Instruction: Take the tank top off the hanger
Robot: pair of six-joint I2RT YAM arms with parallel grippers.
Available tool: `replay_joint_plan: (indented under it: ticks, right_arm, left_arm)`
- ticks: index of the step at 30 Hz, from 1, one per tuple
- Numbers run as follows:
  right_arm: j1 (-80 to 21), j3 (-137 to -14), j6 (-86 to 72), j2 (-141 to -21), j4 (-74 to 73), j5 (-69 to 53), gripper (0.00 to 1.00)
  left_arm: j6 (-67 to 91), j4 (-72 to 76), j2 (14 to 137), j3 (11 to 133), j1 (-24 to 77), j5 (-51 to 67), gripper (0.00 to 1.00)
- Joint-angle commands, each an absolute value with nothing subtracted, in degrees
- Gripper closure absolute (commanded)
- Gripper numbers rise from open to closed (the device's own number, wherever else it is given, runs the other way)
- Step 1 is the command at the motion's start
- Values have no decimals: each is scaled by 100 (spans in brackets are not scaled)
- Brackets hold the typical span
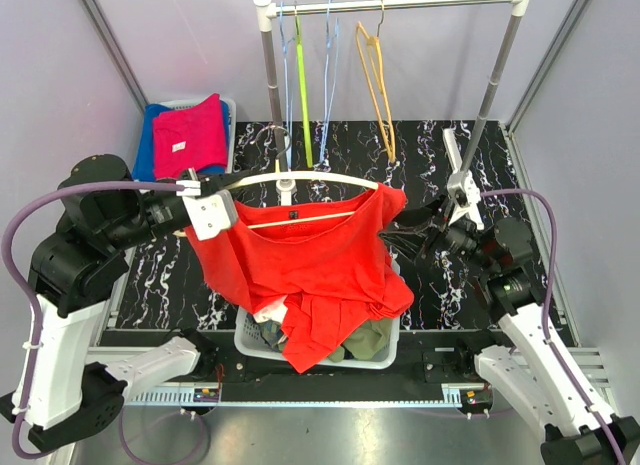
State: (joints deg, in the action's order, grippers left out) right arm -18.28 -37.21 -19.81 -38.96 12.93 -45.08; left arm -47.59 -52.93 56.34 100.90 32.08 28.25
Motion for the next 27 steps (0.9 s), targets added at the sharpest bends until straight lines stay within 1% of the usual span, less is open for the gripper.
replay_joint_plan:
  ticks: [1, 4, 5, 8, 9, 11, 12, 15, 17, 18, 19, 20, 22, 23, 24, 27]
  right_arm:
    - [-1854, -3964, -2293, -4069, 2467, -4562, 37]
    - [-1863, -3920, -2417, -4174, 2732, -4562, 46]
    - [-1855, -3920, -2469, -4244, 2820, -4588, 54]
    - [-1863, -4007, -2619, -4315, 2865, -4684, 68]
    - [-1855, -4025, -2645, -4298, 2813, -4693, 77]
    - [-1863, -4095, -2681, -4210, 2524, -4650, 84]
    - [-1855, -4113, -2663, -4175, 2375, -4658, 89]
    - [-1855, -4113, -2593, -3868, 1751, -4571, 91]
    - [-1846, -4078, -2488, -3491, 1197, -4246, 93]
    - [-1846, -4069, -2374, -3350, 1004, -3888, 98]
    - [-1846, -4069, -2356, -3062, 680, -3676, 100]
    - [-1854, -4043, -2329, -2928, 564, -3456, 100]
    - [-1846, -4130, -2373, -2665, 30, -2596, 100]
    - [-1854, -4174, -2434, -2620, -261, -2297, 100]
    - [-1846, -4227, -2461, -2593, -760, -1720, 100]
    - [-1846, -4324, -2479, -2566, -1290, -830, 100]
  left_arm:
    - [-4640, -4737, 5564, 10134, 3147, 3102, 100]
    - [-4641, -4729, 5572, 10090, 3138, 3111, 100]
    - [-4641, -4729, 5581, 10099, 3129, 3103, 100]
    - [-4667, -4729, 5607, 10134, 3129, 3103, 100]
    - [-4710, -4737, 5616, 10134, 3112, 3076, 100]
    - [-4781, -4737, 5607, 10108, 3111, 3041, 100]
    - [-4868, -4737, 5599, 10099, 3103, 2980, 100]
    - [-5018, -4729, 5564, 10037, 3068, 2901, 100]
    - [-5097, -4729, 5511, 9959, 3050, 2857, 100]
    - [-5185, -4729, 5485, 9915, 3041, 2813, 100]
    - [-5229, -4729, 5432, 9862, 3032, 2795, 100]
    - [-5247, -4729, 5406, 9774, 3006, 2778, 100]
    - [-5273, -4737, 5283, 9660, 2980, 2733, 100]
    - [-5291, -4737, 5239, 9537, 2936, 2716, 100]
    - [-5291, -4737, 5125, 9484, 2909, 2690, 100]
    - [-5134, -4729, 4940, 9334, 2813, 2707, 100]
